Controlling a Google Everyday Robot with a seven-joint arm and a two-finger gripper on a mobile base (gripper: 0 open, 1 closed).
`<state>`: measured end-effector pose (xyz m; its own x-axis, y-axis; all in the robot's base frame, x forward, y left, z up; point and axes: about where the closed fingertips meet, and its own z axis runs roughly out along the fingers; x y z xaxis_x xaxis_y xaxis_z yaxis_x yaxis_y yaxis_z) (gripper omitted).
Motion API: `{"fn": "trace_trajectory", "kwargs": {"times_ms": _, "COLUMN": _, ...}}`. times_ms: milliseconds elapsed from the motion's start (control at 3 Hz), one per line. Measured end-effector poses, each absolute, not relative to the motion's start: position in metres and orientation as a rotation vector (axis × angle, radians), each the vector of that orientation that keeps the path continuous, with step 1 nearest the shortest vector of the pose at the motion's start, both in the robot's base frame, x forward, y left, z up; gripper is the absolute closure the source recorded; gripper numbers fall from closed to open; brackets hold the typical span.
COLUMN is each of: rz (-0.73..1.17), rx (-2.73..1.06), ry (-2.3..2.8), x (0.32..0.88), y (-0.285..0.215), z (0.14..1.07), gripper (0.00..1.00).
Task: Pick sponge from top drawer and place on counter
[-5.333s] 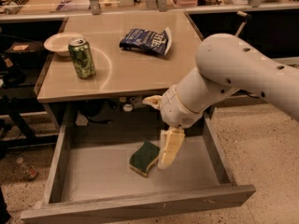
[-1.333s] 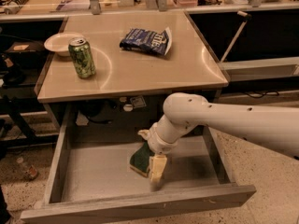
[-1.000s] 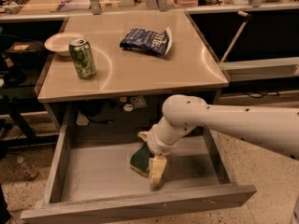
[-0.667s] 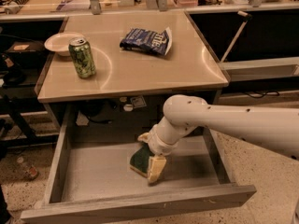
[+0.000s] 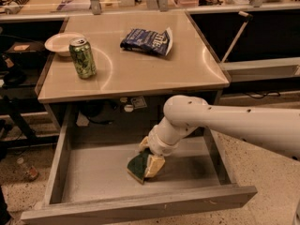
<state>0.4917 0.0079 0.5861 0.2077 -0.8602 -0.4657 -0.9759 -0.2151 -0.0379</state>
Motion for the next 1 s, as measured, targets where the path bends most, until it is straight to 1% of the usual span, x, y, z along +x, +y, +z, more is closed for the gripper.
{"fn": "trace_trajectory", "kwargs": {"times_ms": 333, "rz": 0.5, "rx": -2.164, "ry": 1.722, "x": 0.492, "y": 0.008, "z": 0.586, "gripper": 0.88}}
{"fn": "trace_trajectory", "kwargs": {"times_ms": 667, "rz": 0.503, "rx": -2.114, "ry": 1.756, "x": 0.49, "y": -0.003, "z": 0.603, "gripper": 1.0}}
{"fn": "trace_trajectory", "kwargs": {"times_ms": 1000, "rz": 0.48, "rx": -2.017, "ry": 1.838, "x": 0.495, "y": -0.022, "z": 0.635, "gripper": 1.0}}
